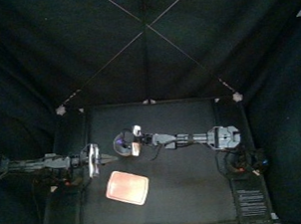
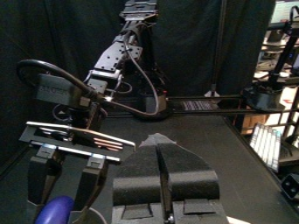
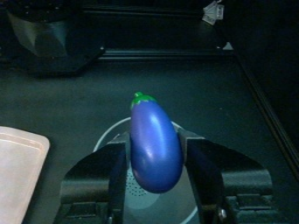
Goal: Pick the eggplant then place it in the grey bowl
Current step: Drop eggplant in the grey bowl and return to neutral
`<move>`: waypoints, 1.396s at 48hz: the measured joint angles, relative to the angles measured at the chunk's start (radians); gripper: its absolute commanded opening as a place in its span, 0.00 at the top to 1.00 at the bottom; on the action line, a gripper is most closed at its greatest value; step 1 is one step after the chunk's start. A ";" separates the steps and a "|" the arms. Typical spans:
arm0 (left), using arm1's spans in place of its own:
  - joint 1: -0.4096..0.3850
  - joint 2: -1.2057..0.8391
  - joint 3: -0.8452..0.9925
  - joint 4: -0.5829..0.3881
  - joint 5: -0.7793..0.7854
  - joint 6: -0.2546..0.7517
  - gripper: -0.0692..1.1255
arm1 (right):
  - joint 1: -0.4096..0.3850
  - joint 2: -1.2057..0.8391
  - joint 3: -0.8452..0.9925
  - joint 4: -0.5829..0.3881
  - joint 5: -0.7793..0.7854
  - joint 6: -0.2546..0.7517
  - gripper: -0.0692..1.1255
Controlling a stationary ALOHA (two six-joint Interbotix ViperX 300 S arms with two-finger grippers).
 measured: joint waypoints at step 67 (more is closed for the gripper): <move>0.006 -0.003 0.006 0.000 0.000 0.000 0.97 | 0.173 -1.262 1.032 0.129 -0.328 0.000 0.19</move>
